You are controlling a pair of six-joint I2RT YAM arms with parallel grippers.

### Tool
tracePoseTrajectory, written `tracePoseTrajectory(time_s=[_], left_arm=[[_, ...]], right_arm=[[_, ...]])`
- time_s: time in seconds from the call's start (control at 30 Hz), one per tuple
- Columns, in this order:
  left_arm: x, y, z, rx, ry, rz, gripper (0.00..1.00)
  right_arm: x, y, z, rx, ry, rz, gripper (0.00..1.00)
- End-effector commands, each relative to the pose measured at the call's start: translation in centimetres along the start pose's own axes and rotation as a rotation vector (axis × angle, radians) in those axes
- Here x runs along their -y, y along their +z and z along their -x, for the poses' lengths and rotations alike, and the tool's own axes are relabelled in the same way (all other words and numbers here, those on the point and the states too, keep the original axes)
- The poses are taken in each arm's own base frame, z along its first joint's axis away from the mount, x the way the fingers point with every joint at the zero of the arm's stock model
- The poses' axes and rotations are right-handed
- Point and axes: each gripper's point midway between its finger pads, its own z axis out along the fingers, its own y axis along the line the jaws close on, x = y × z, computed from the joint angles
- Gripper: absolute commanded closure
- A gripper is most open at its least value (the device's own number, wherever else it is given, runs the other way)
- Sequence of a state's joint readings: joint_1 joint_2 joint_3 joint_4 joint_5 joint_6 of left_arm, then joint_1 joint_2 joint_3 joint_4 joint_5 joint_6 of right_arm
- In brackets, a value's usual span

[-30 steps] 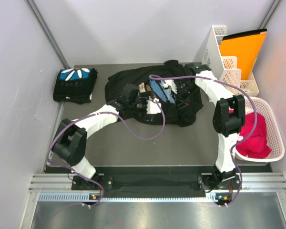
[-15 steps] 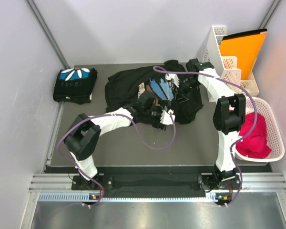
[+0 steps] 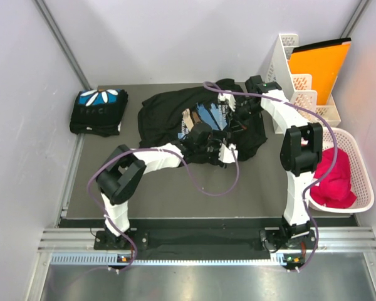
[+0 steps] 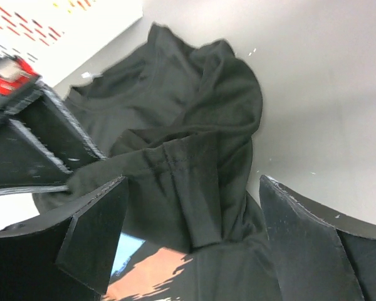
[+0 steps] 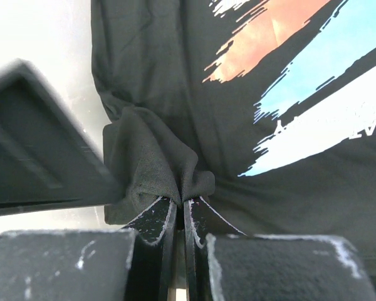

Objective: Fold and stack the t-shirts
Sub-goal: Flatten the tshirt out

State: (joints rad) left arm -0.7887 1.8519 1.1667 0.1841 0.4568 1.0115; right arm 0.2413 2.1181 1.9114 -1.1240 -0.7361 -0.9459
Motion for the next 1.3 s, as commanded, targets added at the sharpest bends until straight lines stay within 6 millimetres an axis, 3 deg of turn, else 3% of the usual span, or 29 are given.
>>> tracePoseTrajectory(time_s=[0.0,0.3,0.47,0.93,1.0,1.03,1.07,1.27], left_arm=[[-3.5,1.1,0.6,0.016,0.019,0.128,0.12],[-5.3,1.3,0.3,0.004,0.03,0.218,0.24],[-7.0,0.7,0.7,-0.002,0.029,0.287,0.49],[-7.2,1.3,0.8,0.006,0.05,0.287,0.49],[-7.5,1.3,0.9,0.007,0.055,0.294,0.63],[-7.5,1.3,0.8,0.004,0.053,0.297,0.79],[-7.7,1.3,0.8,0.004,0.054,0.3,1.0],[-7.8,0.8,1.0,-0.002,0.06,0.309,1.0]], right_arm=[[0.5,-0.7,1.7,0.069,-0.02,-0.013,1.0],[0.2,-0.5,1.8,0.085,-0.013,0.0,1.0],[0.4,-0.3,1.6,0.084,-0.014,-0.007,1.0],[0.3,-0.1,1.2,0.086,-0.022,-0.022,1.0],[0.3,-0.1,1.0,0.08,-0.021,-0.025,1.0],[0.3,-0.1,0.9,0.08,-0.021,-0.027,1.0],[0.4,-0.1,0.9,0.079,-0.023,-0.029,1.0],[0.9,-0.5,1.7,0.09,-0.033,-0.055,1.0]])
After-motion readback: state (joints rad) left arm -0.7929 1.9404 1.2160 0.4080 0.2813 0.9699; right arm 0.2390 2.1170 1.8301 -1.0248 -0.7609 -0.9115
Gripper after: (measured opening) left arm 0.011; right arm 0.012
